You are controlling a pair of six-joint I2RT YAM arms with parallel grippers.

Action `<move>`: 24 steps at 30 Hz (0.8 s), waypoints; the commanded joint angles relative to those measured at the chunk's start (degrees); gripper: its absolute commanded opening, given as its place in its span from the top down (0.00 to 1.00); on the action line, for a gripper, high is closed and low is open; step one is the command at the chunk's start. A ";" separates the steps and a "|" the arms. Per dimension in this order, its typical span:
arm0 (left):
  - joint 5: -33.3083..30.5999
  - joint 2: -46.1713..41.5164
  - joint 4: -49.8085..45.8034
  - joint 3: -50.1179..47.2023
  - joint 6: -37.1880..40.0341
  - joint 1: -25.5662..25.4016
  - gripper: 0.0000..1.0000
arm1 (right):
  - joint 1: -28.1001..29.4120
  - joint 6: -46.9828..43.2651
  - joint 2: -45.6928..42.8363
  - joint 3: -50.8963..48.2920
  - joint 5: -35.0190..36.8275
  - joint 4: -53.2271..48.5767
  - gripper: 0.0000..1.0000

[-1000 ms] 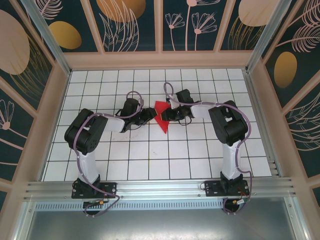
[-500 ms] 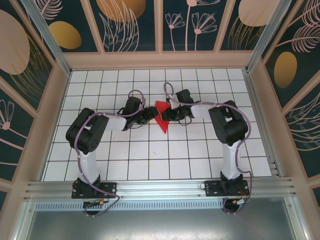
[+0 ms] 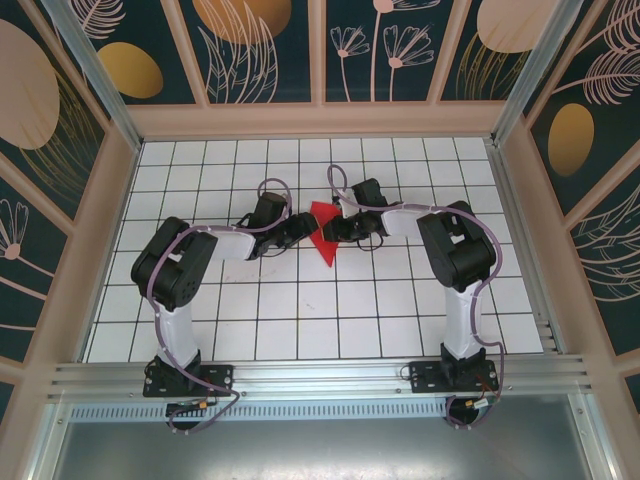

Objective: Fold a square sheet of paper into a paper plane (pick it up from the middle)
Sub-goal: Move the paper to the center of the table.

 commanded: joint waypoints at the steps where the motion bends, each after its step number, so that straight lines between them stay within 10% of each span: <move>1: -3.68 -1.91 -3.27 0.00 1.80 0.25 0.44 | -0.19 0.41 -0.62 -1.19 -0.55 -0.53 0.74; 24: -6.44 0.88 -10.45 5.09 3.94 -1.26 0.57 | -0.16 1.13 -0.71 -2.51 -0.59 0.81 0.77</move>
